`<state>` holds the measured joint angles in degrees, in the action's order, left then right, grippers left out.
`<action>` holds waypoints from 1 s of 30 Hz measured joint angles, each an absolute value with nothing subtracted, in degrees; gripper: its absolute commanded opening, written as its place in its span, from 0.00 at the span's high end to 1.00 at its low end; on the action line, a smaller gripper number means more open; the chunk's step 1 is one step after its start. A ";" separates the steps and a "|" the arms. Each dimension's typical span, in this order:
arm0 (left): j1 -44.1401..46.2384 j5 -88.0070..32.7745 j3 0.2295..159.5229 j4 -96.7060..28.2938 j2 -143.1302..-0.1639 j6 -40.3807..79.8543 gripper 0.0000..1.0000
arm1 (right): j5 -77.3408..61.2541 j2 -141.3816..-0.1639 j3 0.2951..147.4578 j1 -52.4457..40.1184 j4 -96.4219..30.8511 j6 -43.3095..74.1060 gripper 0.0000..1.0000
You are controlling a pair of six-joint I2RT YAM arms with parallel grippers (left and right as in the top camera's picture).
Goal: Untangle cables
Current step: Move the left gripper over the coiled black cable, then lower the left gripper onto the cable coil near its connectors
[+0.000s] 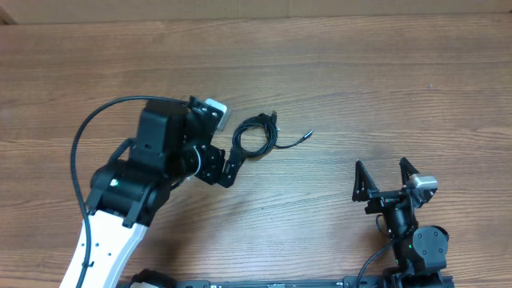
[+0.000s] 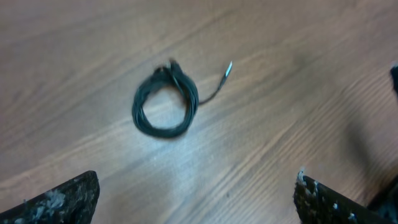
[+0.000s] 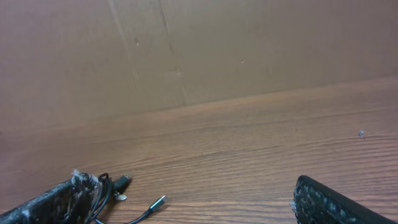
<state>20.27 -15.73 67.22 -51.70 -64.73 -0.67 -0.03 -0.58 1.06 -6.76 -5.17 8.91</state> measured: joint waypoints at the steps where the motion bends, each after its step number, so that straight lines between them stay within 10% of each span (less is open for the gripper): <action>1: 20.29 -15.64 67.22 -52.07 -65.06 -0.69 0.00 | -0.03 -0.58 1.06 -6.76 -5.17 8.93 0.00; 30: 20.27 -15.84 67.22 -50.72 -76.09 0.01 0.01 | -0.05 -0.58 1.06 -6.79 -5.15 8.93 0.00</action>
